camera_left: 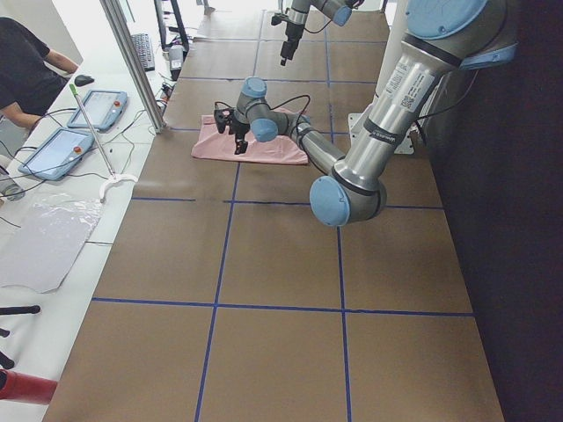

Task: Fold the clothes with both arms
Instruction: 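Move the left gripper to the shirt's near corner and grasp it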

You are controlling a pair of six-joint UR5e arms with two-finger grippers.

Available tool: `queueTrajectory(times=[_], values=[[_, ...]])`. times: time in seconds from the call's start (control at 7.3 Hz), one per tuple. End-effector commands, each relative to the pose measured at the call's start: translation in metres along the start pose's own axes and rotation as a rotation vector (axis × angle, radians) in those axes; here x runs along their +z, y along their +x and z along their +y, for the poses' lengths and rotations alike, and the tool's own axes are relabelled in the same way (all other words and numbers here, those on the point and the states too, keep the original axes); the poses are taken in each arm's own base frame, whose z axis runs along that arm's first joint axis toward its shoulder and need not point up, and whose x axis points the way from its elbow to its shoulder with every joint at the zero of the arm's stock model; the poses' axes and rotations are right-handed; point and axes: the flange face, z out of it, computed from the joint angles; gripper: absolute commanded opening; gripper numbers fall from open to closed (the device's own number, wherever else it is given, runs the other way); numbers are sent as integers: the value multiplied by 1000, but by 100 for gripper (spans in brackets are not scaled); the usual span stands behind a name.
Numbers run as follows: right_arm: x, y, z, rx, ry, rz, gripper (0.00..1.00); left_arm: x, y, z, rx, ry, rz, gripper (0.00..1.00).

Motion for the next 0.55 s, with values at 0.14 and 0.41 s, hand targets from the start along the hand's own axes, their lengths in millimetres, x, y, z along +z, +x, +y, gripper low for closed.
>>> queueTrajectory(times=[0.14,0.41], values=[[1,0,1,-1,-1,2,100,-3,-33,133,-180,-47,-159,100],[1,1,1,1,-1,3,100,14,-40,196,-240,-87,-205,100]])
